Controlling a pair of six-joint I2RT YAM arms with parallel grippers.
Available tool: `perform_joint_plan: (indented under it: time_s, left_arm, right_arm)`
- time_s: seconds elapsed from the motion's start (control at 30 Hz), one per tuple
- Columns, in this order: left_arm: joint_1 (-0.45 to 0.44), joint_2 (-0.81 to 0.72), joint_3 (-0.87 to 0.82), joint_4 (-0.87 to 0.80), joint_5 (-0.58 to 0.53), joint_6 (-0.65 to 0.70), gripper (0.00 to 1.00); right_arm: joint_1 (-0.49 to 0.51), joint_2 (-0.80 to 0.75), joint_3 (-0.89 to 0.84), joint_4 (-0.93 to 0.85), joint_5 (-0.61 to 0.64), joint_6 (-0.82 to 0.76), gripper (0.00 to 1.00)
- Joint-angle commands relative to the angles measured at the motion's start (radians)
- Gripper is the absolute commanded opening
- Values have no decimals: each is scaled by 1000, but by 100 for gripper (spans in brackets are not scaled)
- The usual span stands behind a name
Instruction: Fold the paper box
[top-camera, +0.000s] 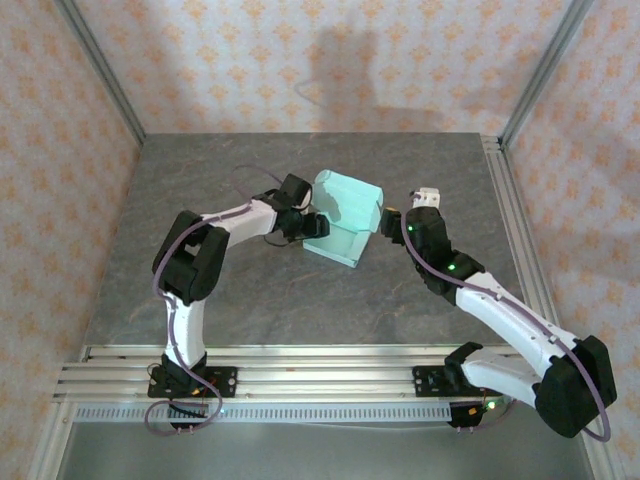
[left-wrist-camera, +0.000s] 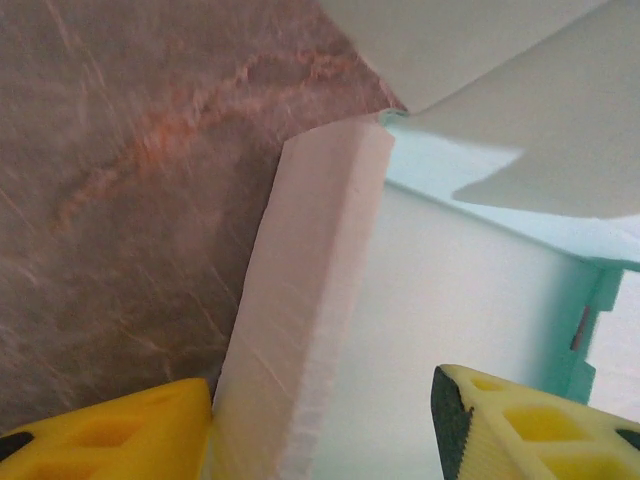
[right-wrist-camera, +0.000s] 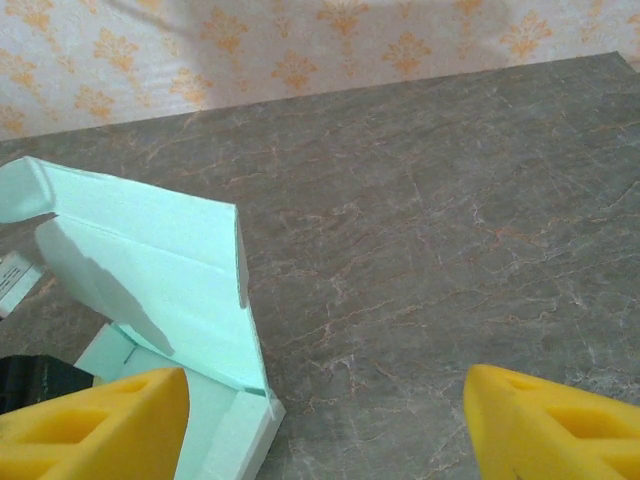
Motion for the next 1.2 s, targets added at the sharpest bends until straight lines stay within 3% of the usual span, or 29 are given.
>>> perform_joint_plan:
  time_s: [0.0,0.27,0.43,0.53,0.77,1.17]
  left_arm:
    - [-28,-72,-57,134,53,-131,61]
    - [-73,-186,-97,120,10,-143,61]
    - [-84,-234,-209,300,31,-276,61]
    - [-81,-291,-256,260,-67,-251,61]
    - [-35,-452,-343,144,-178,-149,62]
    - [-5,-472,-357,89,-195,-100,64]
  right_arm:
    - [-5,12,38,-35,20,12,72]
    - [-5,51,43,-45,-13,20,72]
    - [-5,148,83,-91,-83,2,64]
    - [-5,221,113,-123,-98,11,56]
    - [-5,399,183,-182,-86,105,40]
    - [-23,580,226,-133,-173,174,29]
